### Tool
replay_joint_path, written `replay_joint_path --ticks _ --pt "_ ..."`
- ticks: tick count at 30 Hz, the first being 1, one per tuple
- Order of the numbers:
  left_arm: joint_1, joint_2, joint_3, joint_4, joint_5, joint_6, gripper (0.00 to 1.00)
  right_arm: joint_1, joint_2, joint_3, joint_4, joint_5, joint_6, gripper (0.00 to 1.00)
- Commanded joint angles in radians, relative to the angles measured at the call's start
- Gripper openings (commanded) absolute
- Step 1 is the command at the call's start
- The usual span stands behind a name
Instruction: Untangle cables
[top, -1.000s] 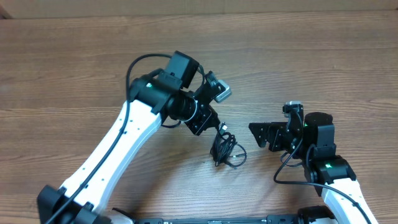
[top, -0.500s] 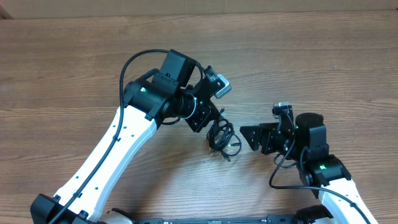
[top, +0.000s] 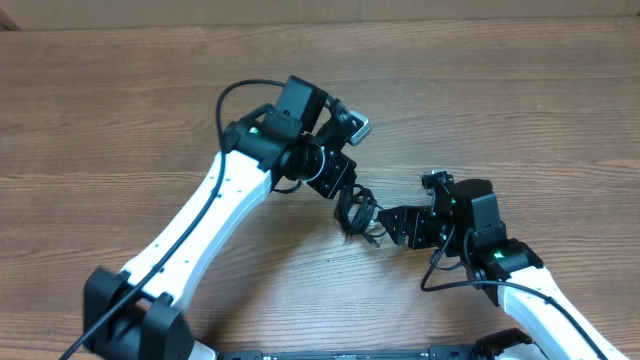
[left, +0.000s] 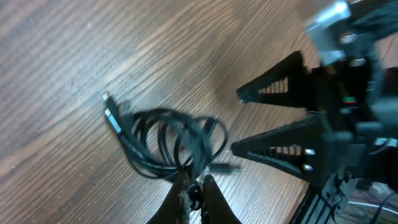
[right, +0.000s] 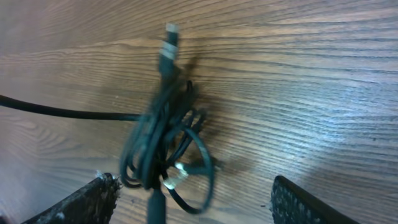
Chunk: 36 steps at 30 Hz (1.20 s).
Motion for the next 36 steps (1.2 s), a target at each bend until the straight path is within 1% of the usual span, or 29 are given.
replay_joint_path --ticks 1,3,11,14,17,23,27,31,36 --pt "-0.015 0.046 -0.005 0.004 0.021 -0.027 0.04 0.005 0.018 0.029 0.011 0.055 0.001 0.75" --pt "-0.015 0.058 -0.005 0.007 0.02 -0.035 0.04 0.005 0.03 0.029 0.011 0.082 0.001 0.72" --pt "-0.014 0.055 -0.005 0.013 0.022 -0.035 0.04 0.005 0.04 0.029 0.023 0.084 0.0 0.61" --pt "-0.021 0.055 -0.005 0.014 0.055 -0.034 0.04 0.005 0.04 0.029 0.034 0.084 0.0 0.57" --pt "-0.021 0.055 -0.005 0.026 0.077 -0.034 0.04 0.005 0.04 0.029 0.04 0.084 0.0 0.56" --pt "-0.021 0.055 -0.005 0.085 0.17 -0.039 0.04 0.005 0.04 0.029 0.024 0.084 -0.003 0.56" --pt "-0.021 0.055 -0.005 0.103 0.184 -0.061 0.04 0.005 0.056 0.029 0.022 0.083 -0.003 0.55" --pt "-0.022 0.055 -0.005 0.124 0.235 -0.061 0.04 0.005 0.087 0.029 0.022 0.068 -0.002 0.51" --pt "-0.023 0.055 -0.005 0.14 0.233 -0.079 0.04 0.005 0.117 0.029 0.031 0.066 -0.002 0.5"
